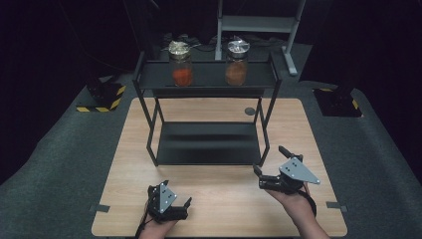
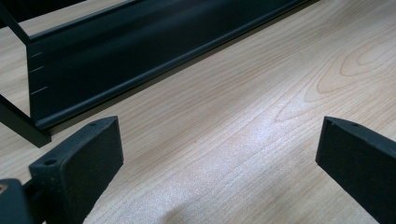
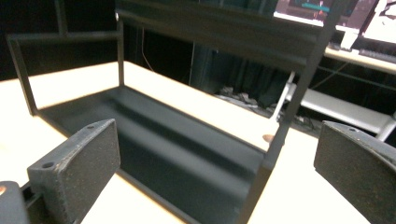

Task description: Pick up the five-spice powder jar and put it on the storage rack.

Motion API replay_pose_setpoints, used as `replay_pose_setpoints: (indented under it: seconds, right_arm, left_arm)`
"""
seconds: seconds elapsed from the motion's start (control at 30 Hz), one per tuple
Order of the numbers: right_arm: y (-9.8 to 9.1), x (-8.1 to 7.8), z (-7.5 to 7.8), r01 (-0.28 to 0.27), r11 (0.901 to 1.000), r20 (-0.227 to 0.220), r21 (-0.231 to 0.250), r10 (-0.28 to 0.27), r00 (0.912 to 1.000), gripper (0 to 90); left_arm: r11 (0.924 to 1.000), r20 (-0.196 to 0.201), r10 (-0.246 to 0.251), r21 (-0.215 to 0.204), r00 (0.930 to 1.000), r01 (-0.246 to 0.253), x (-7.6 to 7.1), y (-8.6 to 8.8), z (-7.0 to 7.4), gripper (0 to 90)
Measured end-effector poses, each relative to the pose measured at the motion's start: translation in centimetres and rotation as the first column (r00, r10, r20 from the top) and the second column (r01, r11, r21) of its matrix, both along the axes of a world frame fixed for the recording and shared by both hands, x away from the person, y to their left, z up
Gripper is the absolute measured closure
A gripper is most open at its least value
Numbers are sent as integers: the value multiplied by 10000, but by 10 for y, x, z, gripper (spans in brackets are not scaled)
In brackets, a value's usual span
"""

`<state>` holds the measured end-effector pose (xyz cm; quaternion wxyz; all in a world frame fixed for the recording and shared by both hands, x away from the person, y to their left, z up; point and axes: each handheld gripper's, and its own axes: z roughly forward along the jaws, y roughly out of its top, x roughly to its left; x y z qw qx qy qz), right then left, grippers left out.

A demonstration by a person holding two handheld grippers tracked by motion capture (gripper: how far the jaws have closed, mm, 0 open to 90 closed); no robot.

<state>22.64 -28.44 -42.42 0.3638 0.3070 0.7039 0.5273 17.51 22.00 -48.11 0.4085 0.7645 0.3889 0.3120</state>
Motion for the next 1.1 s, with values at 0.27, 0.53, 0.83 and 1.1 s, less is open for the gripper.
replay_pose_setpoints:
  seconds: [0.27,0.53,0.83,1.1]
  right_arm:
    - [-8,-5,-32,350,9988,-617,-353,-371,9974,0]
    - [-12,-13,-54,492,9954,-1299,-818,-596,9897,0]
    - [-10,-23,-64,690,9828,-1454,-1714,-945,9848,0]
    - [-10,-24,-60,791,9749,-1682,-2082,-1154,9790,0]
  left_arm:
    - [9997,76,-26,238,10000,24,-1,-4,0,10]
    - [9996,76,-42,295,10000,40,-1,-4,0,10]
    - [9992,97,-69,387,9999,66,-2,-6,0,10]
    - [9991,75,-100,414,9999,97,-2,-5,1,10]
